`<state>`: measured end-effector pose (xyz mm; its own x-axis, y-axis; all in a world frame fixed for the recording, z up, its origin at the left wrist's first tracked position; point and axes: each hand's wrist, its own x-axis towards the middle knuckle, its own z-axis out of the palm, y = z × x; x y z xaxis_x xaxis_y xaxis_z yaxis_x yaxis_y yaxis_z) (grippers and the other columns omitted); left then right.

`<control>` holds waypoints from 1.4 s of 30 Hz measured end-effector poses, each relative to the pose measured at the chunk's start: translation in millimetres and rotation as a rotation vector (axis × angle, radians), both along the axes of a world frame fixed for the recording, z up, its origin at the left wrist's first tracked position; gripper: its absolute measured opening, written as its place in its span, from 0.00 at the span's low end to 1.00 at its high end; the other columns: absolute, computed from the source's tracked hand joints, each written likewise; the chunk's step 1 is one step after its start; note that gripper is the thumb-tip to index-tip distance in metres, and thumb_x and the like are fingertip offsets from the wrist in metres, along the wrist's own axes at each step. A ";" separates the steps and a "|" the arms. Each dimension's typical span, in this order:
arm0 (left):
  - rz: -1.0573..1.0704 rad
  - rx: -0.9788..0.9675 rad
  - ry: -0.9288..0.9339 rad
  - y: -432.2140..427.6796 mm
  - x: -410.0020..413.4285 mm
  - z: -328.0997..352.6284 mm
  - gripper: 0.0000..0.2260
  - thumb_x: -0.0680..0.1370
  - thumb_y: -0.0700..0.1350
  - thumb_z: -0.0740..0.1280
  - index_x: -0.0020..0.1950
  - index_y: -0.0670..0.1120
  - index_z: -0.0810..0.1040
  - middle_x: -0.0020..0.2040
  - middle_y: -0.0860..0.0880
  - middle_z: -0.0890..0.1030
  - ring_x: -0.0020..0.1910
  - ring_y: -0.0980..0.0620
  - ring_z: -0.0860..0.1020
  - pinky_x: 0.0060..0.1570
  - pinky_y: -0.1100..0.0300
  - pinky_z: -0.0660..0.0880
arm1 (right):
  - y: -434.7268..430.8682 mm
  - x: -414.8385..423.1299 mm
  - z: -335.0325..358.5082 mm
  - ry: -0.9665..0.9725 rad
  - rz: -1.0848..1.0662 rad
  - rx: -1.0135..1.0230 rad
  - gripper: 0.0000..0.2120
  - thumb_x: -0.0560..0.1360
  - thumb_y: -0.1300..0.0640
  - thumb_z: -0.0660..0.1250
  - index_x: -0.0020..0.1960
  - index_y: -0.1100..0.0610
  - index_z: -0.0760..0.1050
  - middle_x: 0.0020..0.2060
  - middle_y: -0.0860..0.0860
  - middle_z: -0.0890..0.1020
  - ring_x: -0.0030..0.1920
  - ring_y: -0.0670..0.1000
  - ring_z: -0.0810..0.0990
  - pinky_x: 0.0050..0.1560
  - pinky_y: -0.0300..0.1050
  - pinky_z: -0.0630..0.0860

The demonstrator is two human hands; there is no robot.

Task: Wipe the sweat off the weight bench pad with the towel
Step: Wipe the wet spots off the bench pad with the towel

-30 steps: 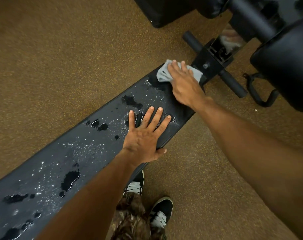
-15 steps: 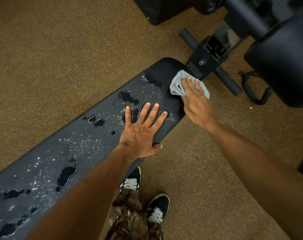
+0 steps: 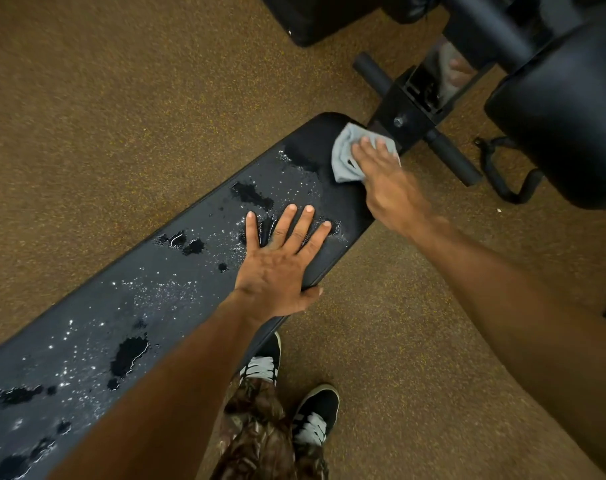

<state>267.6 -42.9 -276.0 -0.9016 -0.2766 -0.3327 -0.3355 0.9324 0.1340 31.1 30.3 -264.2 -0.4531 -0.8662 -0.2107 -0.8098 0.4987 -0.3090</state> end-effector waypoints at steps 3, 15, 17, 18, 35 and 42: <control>0.000 0.003 -0.002 -0.4 0.3 0.3 0.47 0.73 0.73 0.56 0.80 0.55 0.33 0.81 0.48 0.36 0.79 0.44 0.37 0.67 0.24 0.41 | 29.9 18.8 -0.1 -0.015 -0.024 0.008 0.27 0.83 0.63 0.52 0.80 0.56 0.52 0.79 0.54 0.54 0.79 0.54 0.47 0.78 0.55 0.50; -0.004 -0.001 -0.024 0.1 -1.4 -0.5 0.47 0.73 0.72 0.56 0.79 0.54 0.32 0.80 0.47 0.33 0.79 0.44 0.34 0.66 0.24 0.41 | -117.8 25.5 2.9 -0.056 0.103 -0.009 0.25 0.80 0.66 0.57 0.76 0.59 0.61 0.77 0.58 0.62 0.78 0.62 0.53 0.76 0.64 0.50; 0.001 0.002 -0.020 0.4 -1.2 -1.6 0.47 0.73 0.72 0.56 0.79 0.54 0.32 0.80 0.48 0.33 0.79 0.44 0.34 0.66 0.24 0.41 | -112.4 25.6 2.2 -0.050 0.244 0.008 0.26 0.80 0.67 0.56 0.77 0.59 0.60 0.78 0.57 0.60 0.79 0.61 0.50 0.77 0.61 0.45; 0.003 -0.001 -0.017 0.3 -0.8 -1.4 0.47 0.73 0.72 0.56 0.79 0.54 0.32 0.80 0.48 0.33 0.79 0.44 0.34 0.66 0.24 0.41 | -103.4 20.8 3.9 -0.060 0.262 -0.005 0.27 0.80 0.69 0.55 0.78 0.58 0.59 0.78 0.57 0.60 0.79 0.59 0.50 0.77 0.59 0.45; -0.004 0.014 -0.038 -0.5 -2.1 4.5 0.48 0.73 0.72 0.57 0.79 0.54 0.30 0.80 0.48 0.33 0.79 0.44 0.33 0.67 0.24 0.41 | 47.1 30.2 48.1 0.015 -0.148 -0.074 0.17 0.81 0.62 0.60 0.69 0.55 0.71 0.52 0.56 0.83 0.45 0.53 0.80 0.42 0.46 0.75; -0.006 0.020 -0.033 -0.2 -1.4 4.2 0.48 0.73 0.72 0.57 0.78 0.54 0.30 0.80 0.48 0.32 0.78 0.44 0.33 0.67 0.24 0.41 | -62.3 -19.4 46.1 0.053 0.084 -0.188 0.22 0.79 0.65 0.58 0.71 0.53 0.70 0.71 0.54 0.73 0.72 0.59 0.68 0.71 0.58 0.65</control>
<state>266.2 -43.1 -271.8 -0.8918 -0.2641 -0.3673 -0.3342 0.9318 0.1415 11.7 -32.1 -218.1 -0.3841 -0.9231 -0.0196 -0.8636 0.3666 -0.3461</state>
